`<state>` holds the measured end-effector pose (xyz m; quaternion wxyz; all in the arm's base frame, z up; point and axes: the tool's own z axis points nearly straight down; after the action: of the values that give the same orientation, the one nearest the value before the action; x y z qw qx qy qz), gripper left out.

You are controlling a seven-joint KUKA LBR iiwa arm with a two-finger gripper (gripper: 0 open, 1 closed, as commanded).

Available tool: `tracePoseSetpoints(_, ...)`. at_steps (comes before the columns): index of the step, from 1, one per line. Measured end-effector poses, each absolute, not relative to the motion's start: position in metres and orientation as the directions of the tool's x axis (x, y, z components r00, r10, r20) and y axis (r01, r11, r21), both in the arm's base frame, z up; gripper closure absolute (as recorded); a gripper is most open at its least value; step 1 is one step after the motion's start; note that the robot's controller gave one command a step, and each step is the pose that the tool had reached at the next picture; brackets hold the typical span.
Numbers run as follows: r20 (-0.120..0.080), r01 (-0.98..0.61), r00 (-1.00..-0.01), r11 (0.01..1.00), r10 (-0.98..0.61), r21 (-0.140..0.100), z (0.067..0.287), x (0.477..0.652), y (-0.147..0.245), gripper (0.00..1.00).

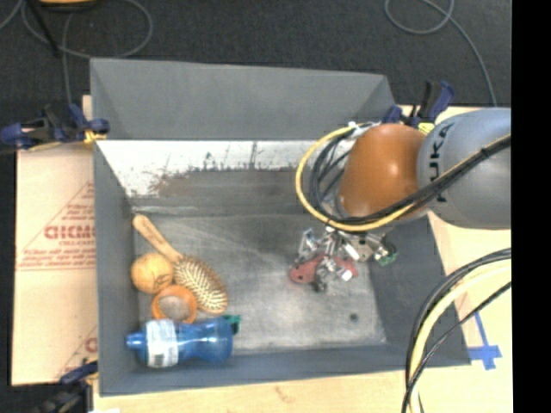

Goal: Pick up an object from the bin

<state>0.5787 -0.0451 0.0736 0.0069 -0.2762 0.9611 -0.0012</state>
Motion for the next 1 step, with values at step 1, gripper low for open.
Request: tracePoseSetpoints(1,-0.013,-0.531,-0.847,0.848,-0.531,-0.006,0.0736,0.5787,-0.0451,1.0)
